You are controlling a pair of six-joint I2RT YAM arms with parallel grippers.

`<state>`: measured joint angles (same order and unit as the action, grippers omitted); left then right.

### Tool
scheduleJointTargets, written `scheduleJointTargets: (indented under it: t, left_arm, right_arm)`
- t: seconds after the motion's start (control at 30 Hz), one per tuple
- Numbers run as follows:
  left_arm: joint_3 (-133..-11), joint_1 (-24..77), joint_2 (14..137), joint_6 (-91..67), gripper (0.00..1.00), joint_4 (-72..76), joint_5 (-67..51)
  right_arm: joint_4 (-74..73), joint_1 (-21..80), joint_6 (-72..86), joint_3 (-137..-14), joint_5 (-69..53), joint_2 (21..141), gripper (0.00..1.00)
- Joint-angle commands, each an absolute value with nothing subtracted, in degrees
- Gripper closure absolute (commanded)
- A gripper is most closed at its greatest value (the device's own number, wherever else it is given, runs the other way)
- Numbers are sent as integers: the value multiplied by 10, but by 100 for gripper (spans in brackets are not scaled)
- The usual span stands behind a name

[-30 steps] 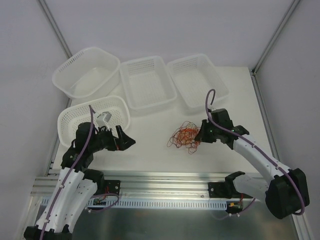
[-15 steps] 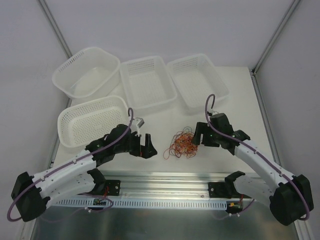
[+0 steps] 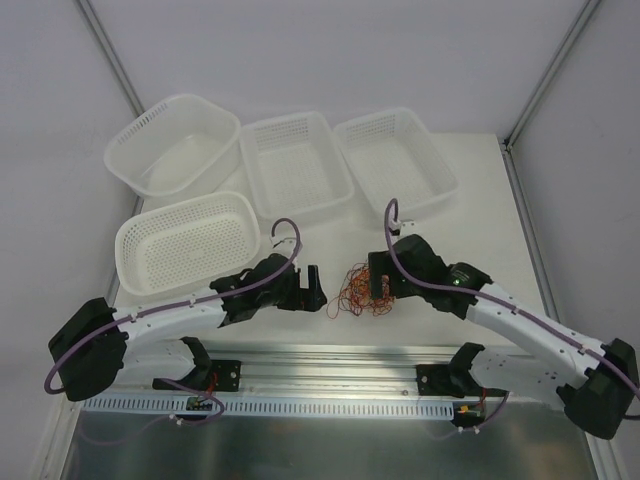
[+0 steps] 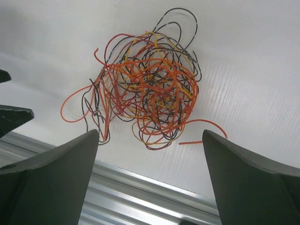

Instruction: Untangle the cables

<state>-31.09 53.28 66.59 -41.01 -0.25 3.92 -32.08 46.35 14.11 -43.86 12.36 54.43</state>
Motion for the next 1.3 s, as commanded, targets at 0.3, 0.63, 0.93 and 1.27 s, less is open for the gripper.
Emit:
scheduleJointTargets:
  t: [0.3, 0.63, 0.93, 1.27]
  left_arm:
    - [-256, 541, 627, -497, 6, 47, 47]
    - [-299, 558, 682, -463, 9, 62, 18]
    - [-376, 567, 751, -436, 17, 67, 5]
    - [-419, 584, 824, -429, 30, 70, 17]
  right_arm:
    - [-257, 530, 168, -456, 230, 756, 5]
    - [-203, 439, 176, -390, 121, 721, 88]
    - [-163, 381, 175, -350, 31, 693, 99]
    - [-153, 371, 177, -344, 12, 695, 99]
